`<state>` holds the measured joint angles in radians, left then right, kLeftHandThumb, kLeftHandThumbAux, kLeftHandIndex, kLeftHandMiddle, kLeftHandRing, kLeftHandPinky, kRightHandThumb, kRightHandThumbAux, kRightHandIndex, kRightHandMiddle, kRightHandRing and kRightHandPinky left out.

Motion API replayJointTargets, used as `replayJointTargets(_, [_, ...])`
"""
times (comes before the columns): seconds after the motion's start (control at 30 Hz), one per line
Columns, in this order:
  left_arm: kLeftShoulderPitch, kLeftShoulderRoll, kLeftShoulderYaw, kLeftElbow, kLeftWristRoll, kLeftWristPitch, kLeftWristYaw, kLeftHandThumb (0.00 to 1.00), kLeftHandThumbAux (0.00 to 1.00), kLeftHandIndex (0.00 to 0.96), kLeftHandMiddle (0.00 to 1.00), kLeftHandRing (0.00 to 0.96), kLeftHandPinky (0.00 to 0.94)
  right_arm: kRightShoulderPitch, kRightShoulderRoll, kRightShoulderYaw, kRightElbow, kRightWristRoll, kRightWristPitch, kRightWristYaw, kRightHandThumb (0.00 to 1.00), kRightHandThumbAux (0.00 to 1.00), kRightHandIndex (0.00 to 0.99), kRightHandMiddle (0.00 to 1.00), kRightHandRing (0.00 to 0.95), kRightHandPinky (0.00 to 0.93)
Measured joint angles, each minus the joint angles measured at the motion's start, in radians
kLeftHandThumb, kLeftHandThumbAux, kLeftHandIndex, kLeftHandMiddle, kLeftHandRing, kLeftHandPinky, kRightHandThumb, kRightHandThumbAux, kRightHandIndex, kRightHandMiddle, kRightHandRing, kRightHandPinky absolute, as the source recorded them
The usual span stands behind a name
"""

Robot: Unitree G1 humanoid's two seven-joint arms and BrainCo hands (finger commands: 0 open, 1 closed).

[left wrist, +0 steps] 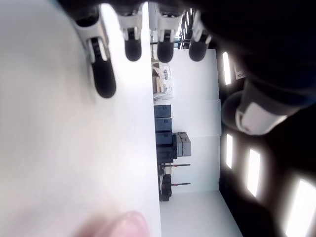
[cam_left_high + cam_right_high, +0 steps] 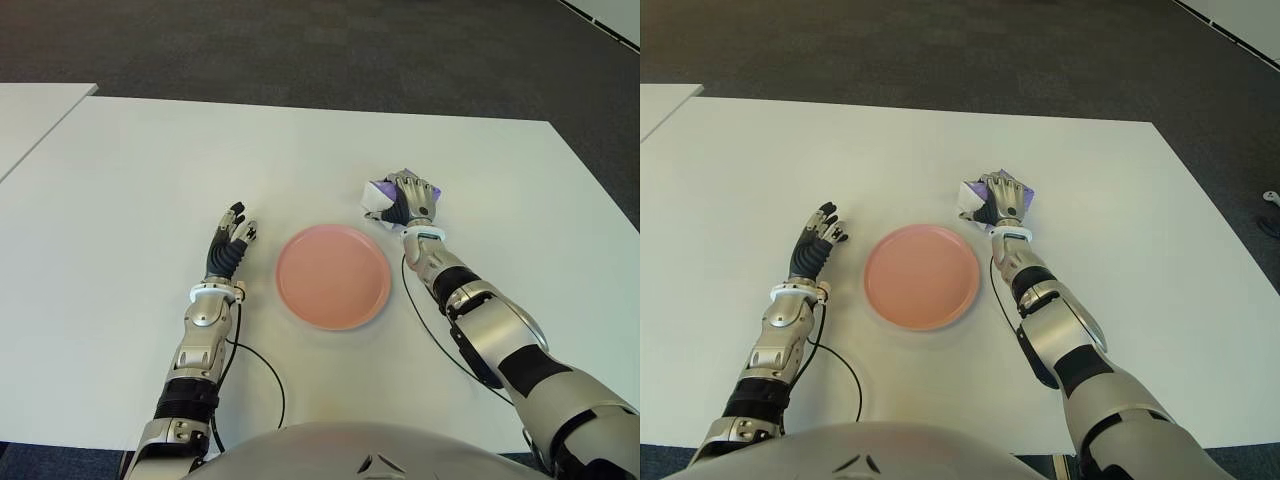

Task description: Put the tissue paper into the plate.

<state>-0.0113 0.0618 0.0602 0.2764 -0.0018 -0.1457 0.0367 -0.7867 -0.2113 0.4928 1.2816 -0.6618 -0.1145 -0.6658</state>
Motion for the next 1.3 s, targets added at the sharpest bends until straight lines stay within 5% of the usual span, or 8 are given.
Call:
replayJointTargets(0.77, [0.000,0.000,0.002,-0.006,-0.011,0.023,-0.012,0.000,0.487,0.000,0.000,0.000,0.000,0.039,0.010,-0.029,-0.001,-0.014,-0.063,-0.106,1.000,0.665,0.402,0.524,0.512,0.426])
replayJointTargets(1.1, [0.003,0.000,0.003,-0.012,-0.021,0.029,-0.020,0.000,0.472,0.000,0.000,0.000,0.000,0.073,0.006,0.060,0.003,-0.097,-0.056,-0.249,1.000,0.665,0.385,0.507,0.521,0.453])
replayJointTargets(1.2, [0.004,0.000,0.003,-0.013,-0.022,0.033,-0.023,0.000,0.479,0.000,0.000,0.000,0.000,0.080,0.005,0.086,0.005,-0.118,-0.053,-0.281,0.968,0.661,0.384,0.506,0.520,0.660])
replayJointTargets(1.3, [0.005,0.000,0.004,-0.013,-0.026,0.034,-0.027,0.000,0.489,0.000,0.000,0.000,0.000,0.083,0.003,0.106,0.009,-0.129,-0.051,-0.303,0.958,0.660,0.384,0.505,0.519,0.734])
